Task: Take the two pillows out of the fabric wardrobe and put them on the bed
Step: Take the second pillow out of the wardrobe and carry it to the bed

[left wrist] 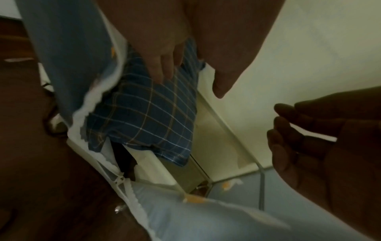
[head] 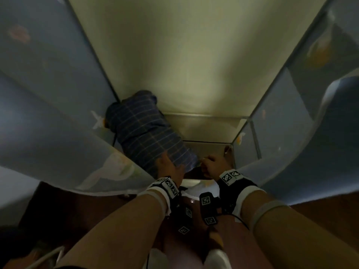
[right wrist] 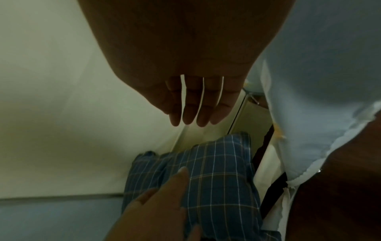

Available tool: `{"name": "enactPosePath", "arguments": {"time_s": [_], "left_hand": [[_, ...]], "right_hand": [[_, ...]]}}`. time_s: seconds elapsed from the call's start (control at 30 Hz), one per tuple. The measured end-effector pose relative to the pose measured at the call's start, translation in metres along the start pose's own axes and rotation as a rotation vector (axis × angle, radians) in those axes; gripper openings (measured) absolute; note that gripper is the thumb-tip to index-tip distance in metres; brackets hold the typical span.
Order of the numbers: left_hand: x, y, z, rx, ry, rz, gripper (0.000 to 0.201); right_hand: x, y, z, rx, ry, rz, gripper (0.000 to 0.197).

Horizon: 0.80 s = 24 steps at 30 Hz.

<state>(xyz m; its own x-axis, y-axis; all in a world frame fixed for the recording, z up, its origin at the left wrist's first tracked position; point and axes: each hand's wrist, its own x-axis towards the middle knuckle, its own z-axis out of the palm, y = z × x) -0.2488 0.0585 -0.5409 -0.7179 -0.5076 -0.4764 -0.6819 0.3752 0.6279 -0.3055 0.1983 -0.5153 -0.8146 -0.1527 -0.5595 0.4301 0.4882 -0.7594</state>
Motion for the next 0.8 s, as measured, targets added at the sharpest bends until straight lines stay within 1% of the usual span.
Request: {"name": "enactPosePath", "arguments": {"time_s": [0.1,0.2,0.3,0.37,0.5,0.57,0.63,0.67,0.77,0.8], "left_hand": [[0.017,-0.008,0.018,-0.119,0.151,-0.127,0.089],[0.037,-0.024,0.03,-0.187,0.229,-0.299,0.101],[0.057,-0.044,0.034,-0.149,0.225,-0.462,0.12],[0.075,-0.059,0.037,-0.171,0.221,-0.542,0.131],[0.109,-0.085,0.048,-0.249,0.249,-0.559,0.137],[0.121,-0.093,0.051,-0.251,0.251,-0.57,0.137],[0.127,-0.096,0.049,-0.241,0.237,-0.549,0.129],[0.129,-0.098,0.048,-0.245,0.218,-0.525,0.118],[0.123,-0.09,0.037,-0.203,0.158,-0.43,0.062],[0.12,-0.087,0.033,-0.18,0.165,-0.417,0.05]], "right_hand": [[0.03,0.004,-0.003,-0.003,-0.082,-0.011,0.023],[0.056,0.015,0.003,0.013,-0.131,-0.045,0.015],[0.078,0.032,0.012,-0.023,-0.169,-0.066,0.02],[0.09,0.043,0.019,-0.028,-0.189,-0.066,0.021],[0.111,0.057,0.037,0.022,-0.195,-0.045,0.018],[0.12,0.064,0.044,0.036,-0.193,-0.042,0.015],[0.124,0.069,0.05,0.028,-0.166,-0.051,0.013],[0.124,0.07,0.053,0.021,-0.15,-0.058,0.013],[0.117,0.066,0.058,-0.018,-0.108,-0.057,0.015],[0.113,0.061,0.059,-0.032,-0.094,-0.057,0.016]]}}
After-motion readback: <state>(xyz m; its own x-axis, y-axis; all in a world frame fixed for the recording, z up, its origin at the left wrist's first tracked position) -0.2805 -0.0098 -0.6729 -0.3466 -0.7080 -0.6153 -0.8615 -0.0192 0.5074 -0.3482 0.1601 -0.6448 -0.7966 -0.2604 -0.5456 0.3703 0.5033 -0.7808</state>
